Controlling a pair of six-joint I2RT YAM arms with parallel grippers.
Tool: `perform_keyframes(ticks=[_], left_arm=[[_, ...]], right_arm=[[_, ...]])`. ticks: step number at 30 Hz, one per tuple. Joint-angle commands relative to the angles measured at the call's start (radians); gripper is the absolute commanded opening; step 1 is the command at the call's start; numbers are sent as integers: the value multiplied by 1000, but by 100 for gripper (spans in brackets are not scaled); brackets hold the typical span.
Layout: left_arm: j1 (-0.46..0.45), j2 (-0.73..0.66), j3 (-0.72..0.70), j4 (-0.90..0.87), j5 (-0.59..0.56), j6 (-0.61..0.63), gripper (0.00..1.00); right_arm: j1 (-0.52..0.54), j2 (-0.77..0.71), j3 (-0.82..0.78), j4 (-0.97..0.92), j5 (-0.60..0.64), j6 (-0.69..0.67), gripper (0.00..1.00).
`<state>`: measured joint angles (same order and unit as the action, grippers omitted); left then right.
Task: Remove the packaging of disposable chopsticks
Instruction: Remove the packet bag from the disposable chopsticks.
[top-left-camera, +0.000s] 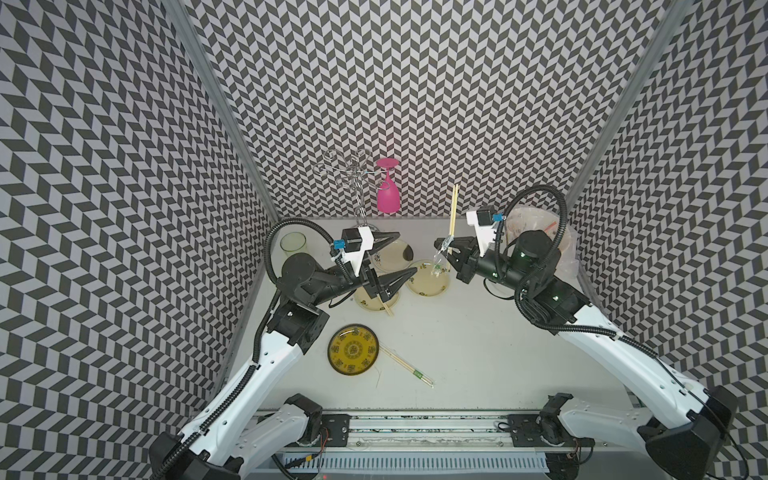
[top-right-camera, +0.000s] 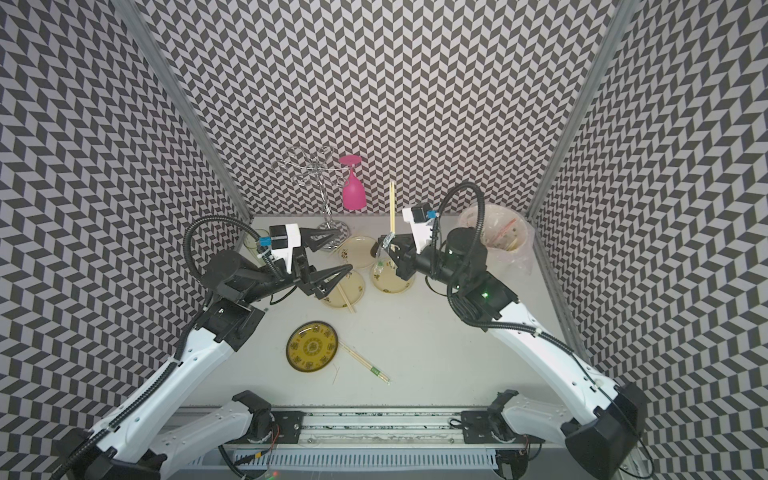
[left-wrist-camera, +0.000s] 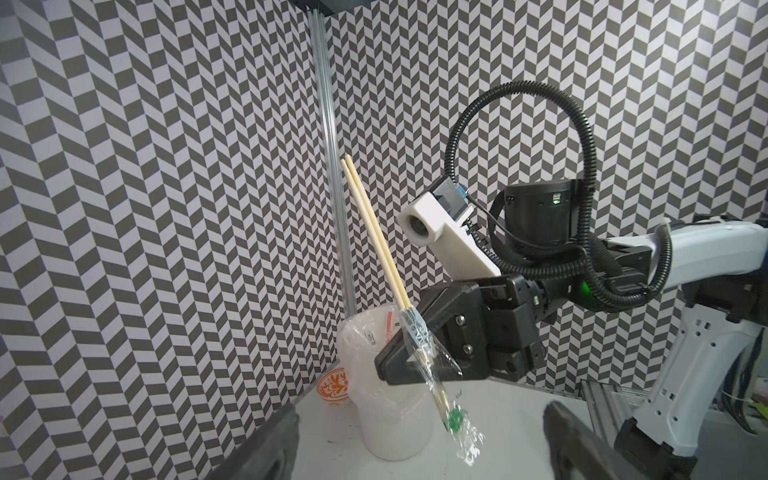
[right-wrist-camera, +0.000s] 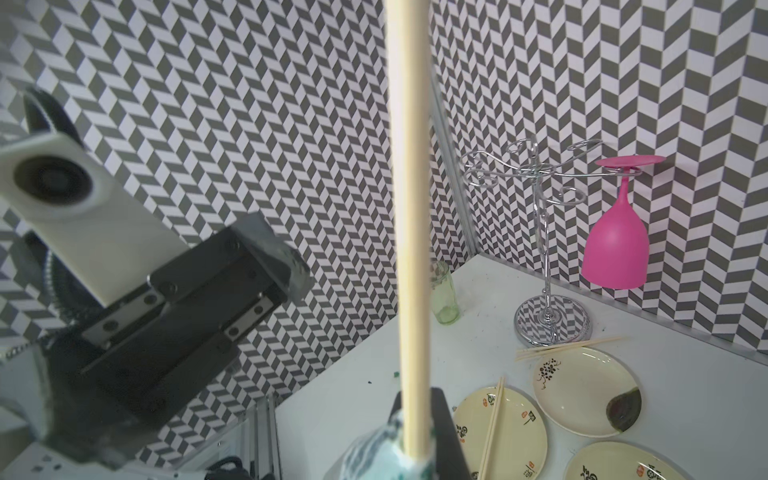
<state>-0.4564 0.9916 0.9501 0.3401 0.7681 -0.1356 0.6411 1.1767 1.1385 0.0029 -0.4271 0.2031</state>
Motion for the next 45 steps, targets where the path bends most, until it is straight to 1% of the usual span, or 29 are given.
perform_keyframes(ticks=[1, 3, 6, 11, 15, 21, 23, 25, 26, 27, 29, 31, 33, 34, 38, 39, 40, 42, 43, 44, 45], left_arm=[[12, 43, 5, 100, 168, -117, 90], [12, 70, 3, 158, 231, -176, 88], [10, 95, -10, 241, 284, -250, 85], [9, 112, -11, 266, 291, -290, 74], [10, 120, -13, 286, 302, -307, 61], [10, 131, -11, 316, 333, -338, 60], [10, 136, -9, 318, 343, -342, 54], [10, 142, -6, 332, 356, -350, 38], [10, 144, -6, 335, 356, -351, 33], [9, 142, -7, 338, 387, -347, 30], [10, 135, -11, 341, 392, -337, 23], [10, 131, -9, 342, 393, -334, 11], [10, 132, -8, 340, 396, -334, 3], [10, 131, -6, 339, 394, -334, 0], [11, 127, -3, 330, 370, -340, 0], [12, 122, -4, 323, 327, -341, 0], [18, 114, -6, 316, 295, -341, 0], [37, 83, -34, 328, 199, -355, 0], [52, 69, -50, 346, 162, -366, 0], [69, 54, -68, 362, 128, -373, 0], [85, 42, -76, 366, 94, -375, 0]], right_arm=[[35, -21, -15, -11, -100, -169, 0], [58, -21, -22, -27, -114, -210, 0], [89, -21, -29, -23, -142, -240, 0], [136, -5, -27, -15, -141, -270, 0], [153, 14, -16, -31, -130, -290, 0], [163, 41, 9, -64, -111, -303, 0], [169, 52, 19, -73, -111, -311, 0], [173, 57, 23, -79, -100, -318, 0], [173, 58, 23, -78, -97, -318, 0], [173, 58, 24, -76, -98, -319, 0], [175, 57, 23, -72, -100, -316, 0], [175, 53, 21, -66, -98, -311, 0], [175, 51, 20, -60, -94, -307, 0], [175, 46, 18, -61, -94, -307, 0], [175, 40, 18, -64, -90, -309, 0], [175, 35, 18, -61, -83, -301, 3], [175, 32, 15, -55, -70, -293, 13], [175, 19, 8, -38, -4, -257, 45], [175, 10, 7, -34, 35, -236, 55], [175, 3, 5, -34, 86, -216, 63], [175, -4, 7, -42, 132, -200, 66]])
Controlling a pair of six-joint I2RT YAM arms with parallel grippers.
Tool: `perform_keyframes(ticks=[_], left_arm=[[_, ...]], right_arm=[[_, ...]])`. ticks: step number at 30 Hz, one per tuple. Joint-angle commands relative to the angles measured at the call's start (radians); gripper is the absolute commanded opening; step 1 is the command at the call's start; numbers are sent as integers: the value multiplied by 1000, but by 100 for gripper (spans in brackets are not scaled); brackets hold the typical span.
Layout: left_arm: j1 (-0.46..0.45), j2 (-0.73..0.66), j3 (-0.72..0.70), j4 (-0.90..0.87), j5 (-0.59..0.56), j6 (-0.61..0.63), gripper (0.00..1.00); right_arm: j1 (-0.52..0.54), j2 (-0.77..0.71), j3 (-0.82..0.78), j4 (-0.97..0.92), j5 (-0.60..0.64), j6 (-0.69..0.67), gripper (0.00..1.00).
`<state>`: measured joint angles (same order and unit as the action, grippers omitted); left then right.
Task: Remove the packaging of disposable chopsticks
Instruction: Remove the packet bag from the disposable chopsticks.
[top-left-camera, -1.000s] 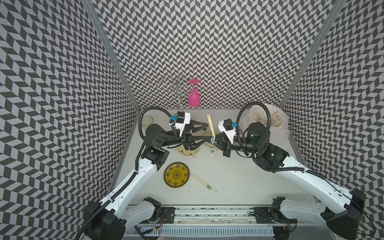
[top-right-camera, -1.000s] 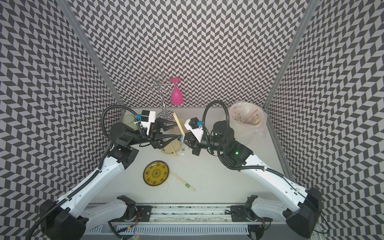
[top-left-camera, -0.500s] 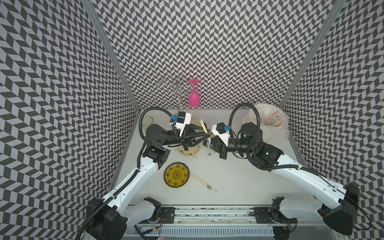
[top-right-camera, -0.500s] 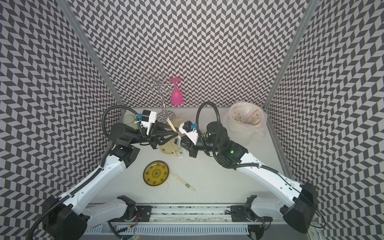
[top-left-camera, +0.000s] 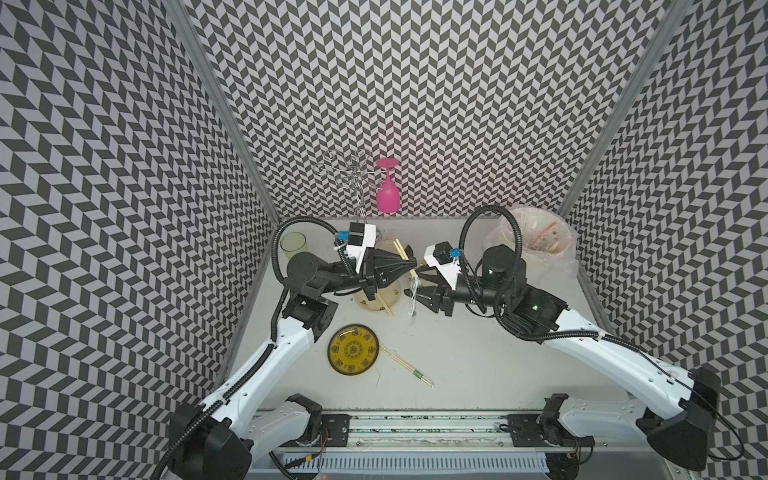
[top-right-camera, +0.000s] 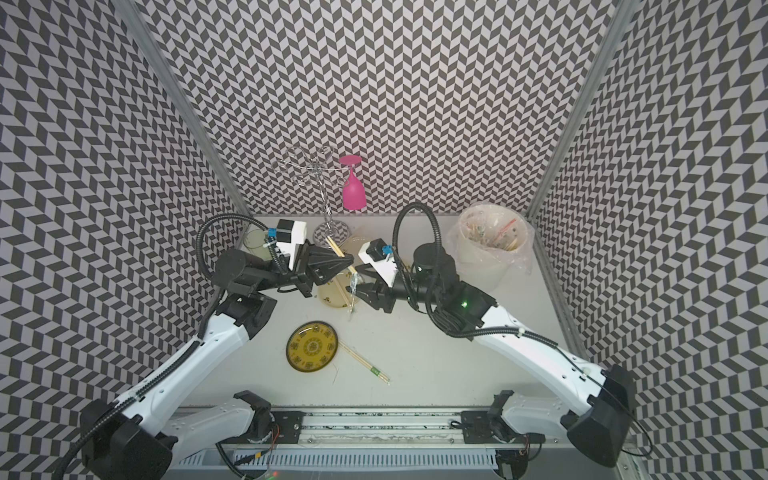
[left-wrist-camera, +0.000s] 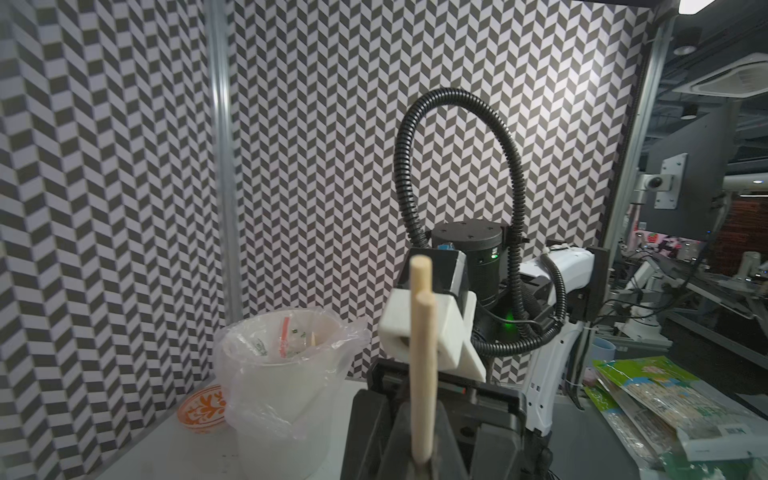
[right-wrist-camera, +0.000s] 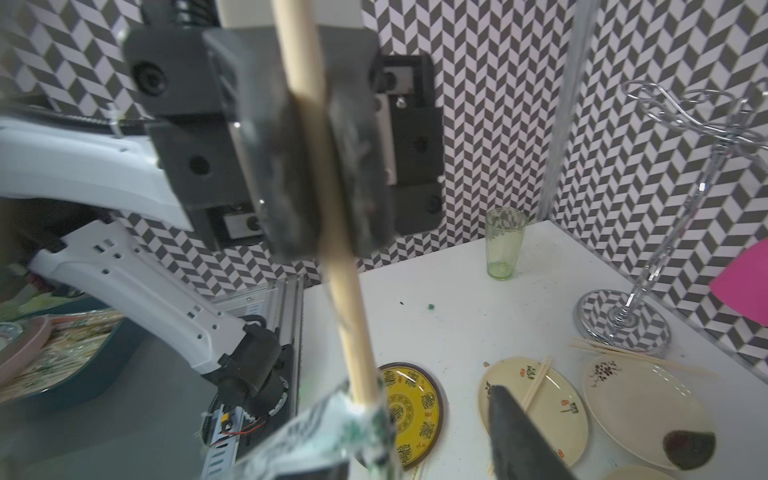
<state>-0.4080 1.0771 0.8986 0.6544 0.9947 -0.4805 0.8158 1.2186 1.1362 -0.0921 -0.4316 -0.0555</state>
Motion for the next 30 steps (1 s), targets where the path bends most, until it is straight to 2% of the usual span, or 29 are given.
perform_keyframes(ticks=[1, 4, 8, 10, 14, 20, 24, 25, 29, 30], left_arm=[[52, -52, -26, 43, -154, -27, 0], [83, -65, -23, 14, -188, -12, 0], [85, -69, -22, -20, -234, 13, 0], [85, -68, -27, -25, -254, 18, 0], [85, -68, -29, -36, -261, 33, 0], [85, -72, -32, -46, -277, 48, 0], [83, -71, -33, -40, -270, 47, 0], [83, -72, -33, -39, -269, 46, 0], [83, -72, -33, -39, -268, 46, 0], [83, -71, -33, -40, -269, 45, 0]], right_arm=[[-1, -50, 11, 44, 163, 67, 67], [-1, -66, 12, 2, 200, 73, 71], [2, -76, 5, 3, 129, 111, 58], [9, -70, 5, 33, 73, 162, 56], [22, -45, 3, 98, 44, 253, 56], [31, -5, 34, 119, -19, 267, 55], [39, 22, 56, 108, 0, 285, 55], [39, 26, 55, 114, 4, 292, 51], [39, 38, 66, 122, 4, 305, 13], [39, 37, 66, 122, 13, 306, 7]])
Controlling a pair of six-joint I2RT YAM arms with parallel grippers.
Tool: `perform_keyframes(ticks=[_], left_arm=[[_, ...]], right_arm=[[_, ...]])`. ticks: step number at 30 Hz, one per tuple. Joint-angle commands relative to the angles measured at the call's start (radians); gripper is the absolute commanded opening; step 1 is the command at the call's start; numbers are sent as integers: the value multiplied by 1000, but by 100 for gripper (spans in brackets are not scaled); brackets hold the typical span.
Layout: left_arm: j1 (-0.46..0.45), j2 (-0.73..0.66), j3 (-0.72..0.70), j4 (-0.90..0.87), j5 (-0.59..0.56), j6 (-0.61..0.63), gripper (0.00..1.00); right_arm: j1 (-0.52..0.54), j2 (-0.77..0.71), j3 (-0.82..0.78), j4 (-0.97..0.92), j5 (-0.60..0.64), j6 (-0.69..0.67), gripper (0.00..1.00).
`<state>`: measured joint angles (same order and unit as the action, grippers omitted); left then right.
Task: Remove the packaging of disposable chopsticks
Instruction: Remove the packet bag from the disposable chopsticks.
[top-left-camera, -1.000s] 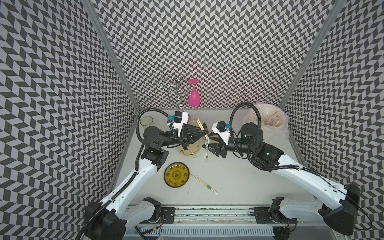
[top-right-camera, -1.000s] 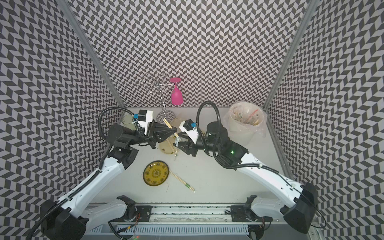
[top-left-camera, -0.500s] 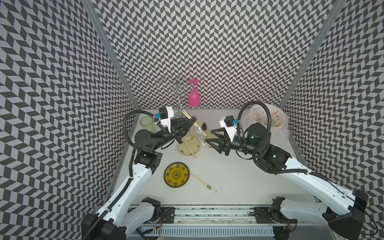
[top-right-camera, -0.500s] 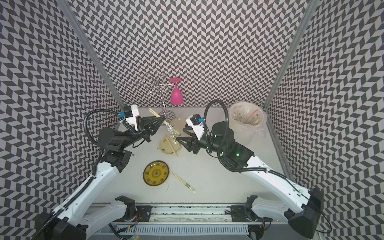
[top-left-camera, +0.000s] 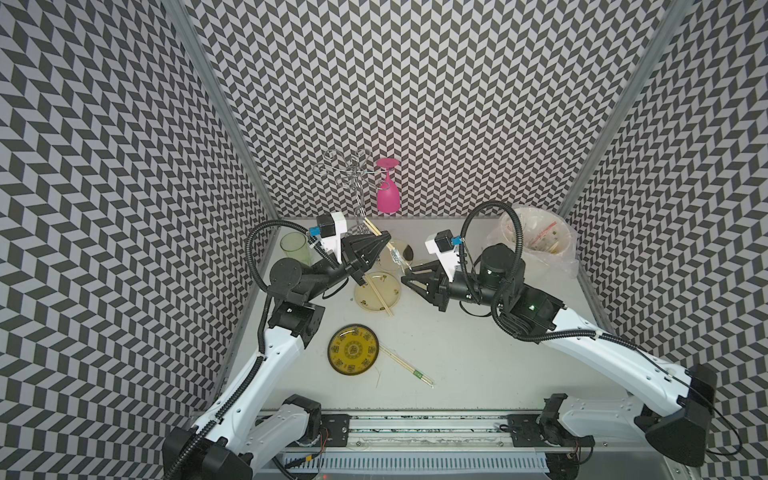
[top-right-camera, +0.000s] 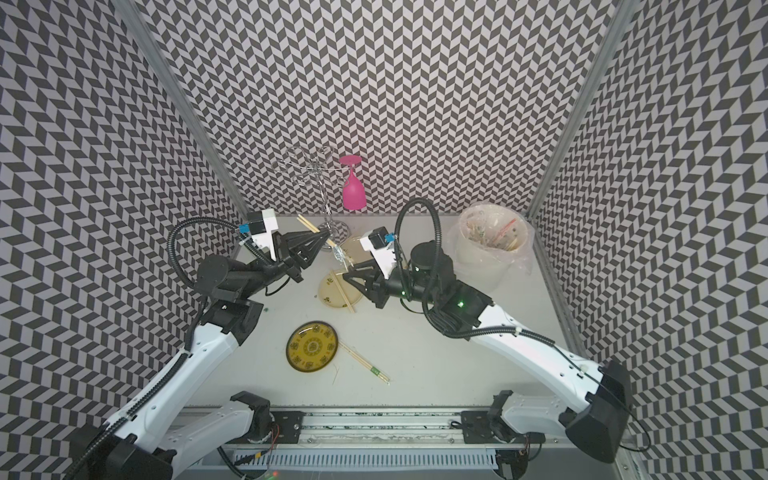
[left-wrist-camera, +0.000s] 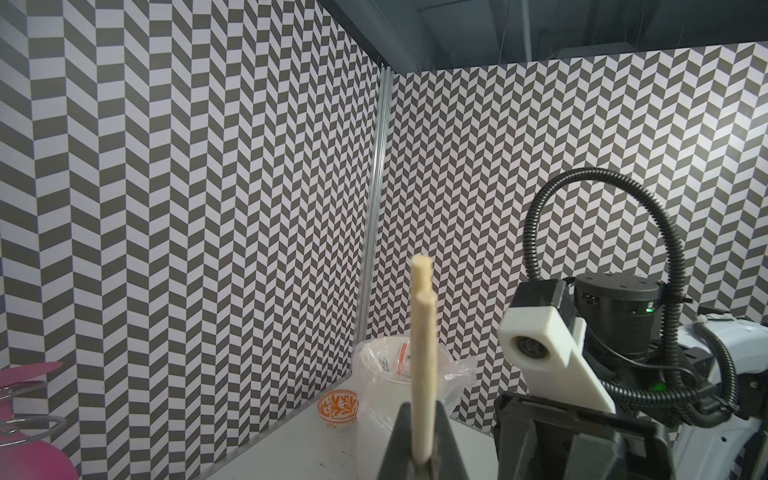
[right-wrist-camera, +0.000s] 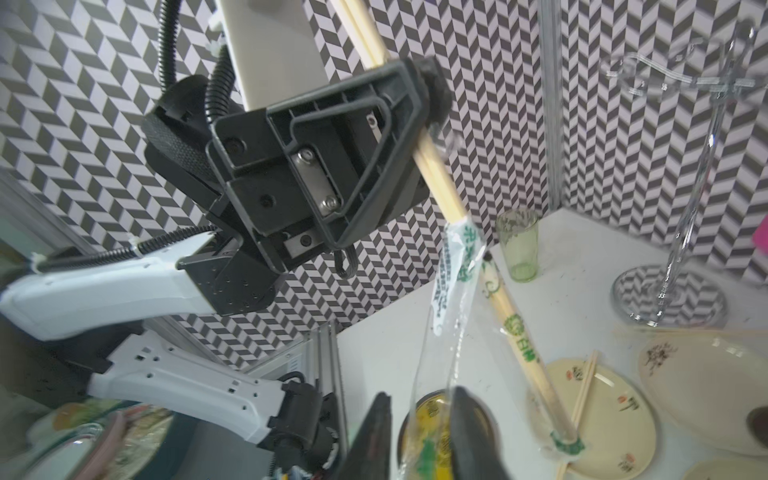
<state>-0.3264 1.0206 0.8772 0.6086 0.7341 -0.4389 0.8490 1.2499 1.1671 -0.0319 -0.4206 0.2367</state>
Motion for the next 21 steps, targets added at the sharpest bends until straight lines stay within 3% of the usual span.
perform_keyframes(ticks=[1, 11, 21], left_arm=[[2, -18, -12, 5, -9, 3, 0], [27, -47, 11, -52, -32, 40, 0], [40, -53, 23, -83, -42, 76, 0]], right_arm=[[6, 4, 33, 60, 13, 15, 3], [-24, -44, -14, -71, 248, 42, 0], [-195, -124, -137, -140, 225, 87, 0]])
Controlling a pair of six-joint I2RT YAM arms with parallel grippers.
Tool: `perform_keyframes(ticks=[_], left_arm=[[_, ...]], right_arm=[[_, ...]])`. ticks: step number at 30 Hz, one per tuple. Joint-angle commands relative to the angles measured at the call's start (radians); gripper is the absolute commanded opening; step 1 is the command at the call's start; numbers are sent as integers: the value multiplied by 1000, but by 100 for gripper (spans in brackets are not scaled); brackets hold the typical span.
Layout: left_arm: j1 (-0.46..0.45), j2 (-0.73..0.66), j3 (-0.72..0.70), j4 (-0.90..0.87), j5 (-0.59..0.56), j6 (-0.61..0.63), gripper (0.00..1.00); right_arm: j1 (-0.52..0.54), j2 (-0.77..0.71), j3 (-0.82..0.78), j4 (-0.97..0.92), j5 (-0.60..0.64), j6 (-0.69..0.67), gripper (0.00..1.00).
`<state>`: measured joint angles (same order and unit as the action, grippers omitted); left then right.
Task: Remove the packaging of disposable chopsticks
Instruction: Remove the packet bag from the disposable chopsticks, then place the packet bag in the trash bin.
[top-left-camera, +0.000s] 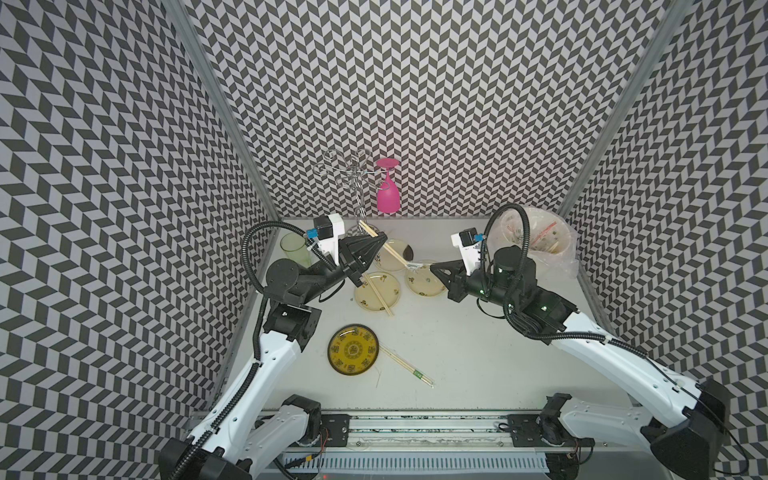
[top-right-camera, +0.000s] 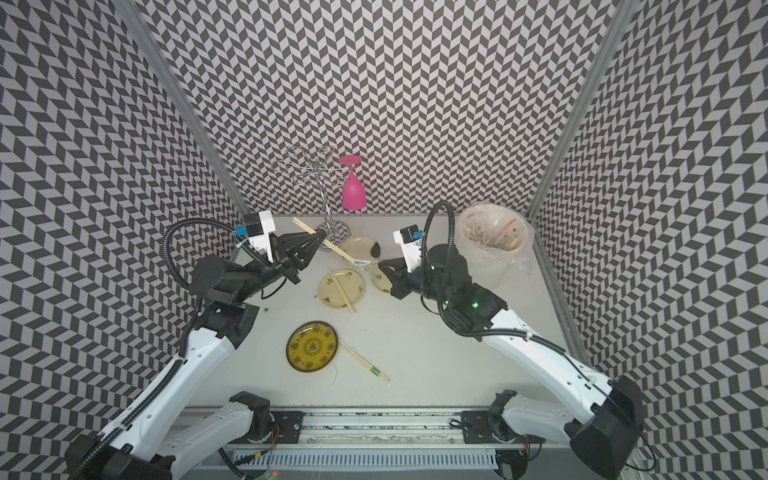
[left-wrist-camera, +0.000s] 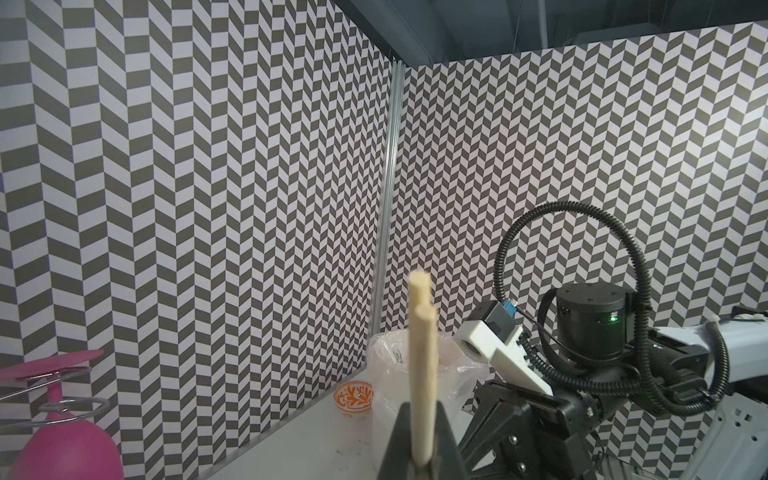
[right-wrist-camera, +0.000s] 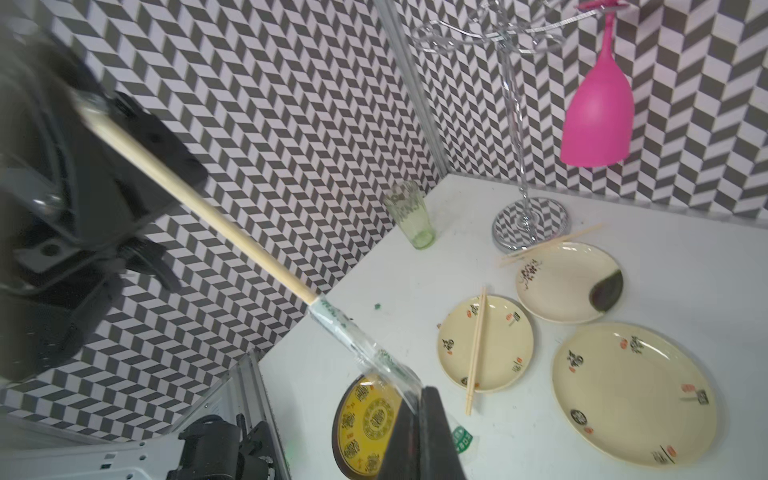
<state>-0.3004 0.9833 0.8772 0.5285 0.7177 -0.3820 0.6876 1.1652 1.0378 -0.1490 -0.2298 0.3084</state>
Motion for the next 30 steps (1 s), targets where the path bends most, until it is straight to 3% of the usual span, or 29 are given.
perform_keyframes(ticks=[1, 9, 13, 16, 21, 30], left_arm=[[14, -14, 23, -2, -26, 19, 0], [8, -21, 19, 7, -21, 13, 0], [-4, -23, 16, 9, -20, 17, 0], [-16, -23, 13, 8, -23, 24, 0], [-29, -20, 8, 11, -31, 26, 0], [-40, -32, 14, -16, -43, 55, 0]], right_arm=[[-43, -47, -4, -28, 37, 12, 0], [-93, -70, 153, -109, 197, -69, 0], [-139, -70, 251, -140, 427, -98, 0], [-238, -60, 271, -153, 541, -94, 0], [-416, -7, 289, -209, 464, -36, 0], [-627, 55, 216, -161, 222, 58, 0]])
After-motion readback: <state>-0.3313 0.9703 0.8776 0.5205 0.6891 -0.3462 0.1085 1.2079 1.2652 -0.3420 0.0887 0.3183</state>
